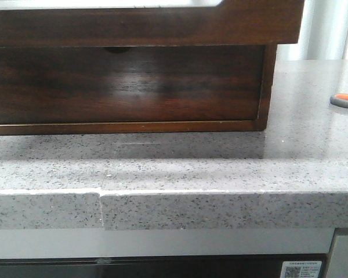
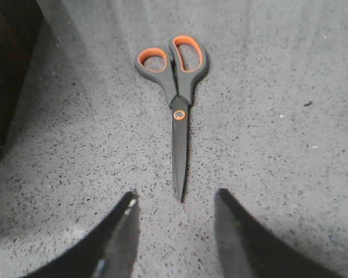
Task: Put scissors in drawer with both arms
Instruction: 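Lower the right gripper over the grey-orange scissors and grasp the handles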
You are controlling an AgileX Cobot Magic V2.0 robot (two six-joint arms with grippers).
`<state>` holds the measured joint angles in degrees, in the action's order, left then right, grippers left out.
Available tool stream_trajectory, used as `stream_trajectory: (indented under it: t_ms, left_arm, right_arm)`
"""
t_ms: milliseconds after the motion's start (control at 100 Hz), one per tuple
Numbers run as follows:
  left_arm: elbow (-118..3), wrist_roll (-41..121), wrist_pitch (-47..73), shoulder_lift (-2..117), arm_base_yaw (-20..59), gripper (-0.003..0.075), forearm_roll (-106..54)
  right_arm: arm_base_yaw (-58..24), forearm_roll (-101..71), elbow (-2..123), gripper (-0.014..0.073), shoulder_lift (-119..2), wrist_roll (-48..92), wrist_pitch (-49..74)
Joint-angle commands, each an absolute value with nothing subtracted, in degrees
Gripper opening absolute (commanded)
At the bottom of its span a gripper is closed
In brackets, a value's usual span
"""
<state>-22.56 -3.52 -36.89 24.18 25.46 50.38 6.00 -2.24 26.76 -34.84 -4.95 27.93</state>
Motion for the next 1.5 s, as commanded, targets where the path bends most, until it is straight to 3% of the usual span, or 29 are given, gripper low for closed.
stream_trajectory:
  t_ms: [0,290,700,1490]
  left_arm:
    - [-24.2,-4.4,-35.8,23.7,26.0,0.0333,47.3]
    - [-24.2,-4.4,-35.3,23.4,26.0,0.0333,47.3]
    - [-24.2,-4.4,-35.3,23.4,26.0,0.0333,47.3]
    - [-24.2,-5.9,-35.5,23.4,26.0,0.0333,47.3]
  right_arm:
    - [5.9,-2.7,32.4,0.0365,-40.2,-4.9,26.3]
    - [5.9,-2.7,47.1,0.0392,-59.1,-5.1,37.4]
    - [5.9,-1.3,60.8,0.0392,-75.3,-5.1,42.8]
    - [5.9,0.0,80.4,0.039,-97.7,-5.1,59.5]
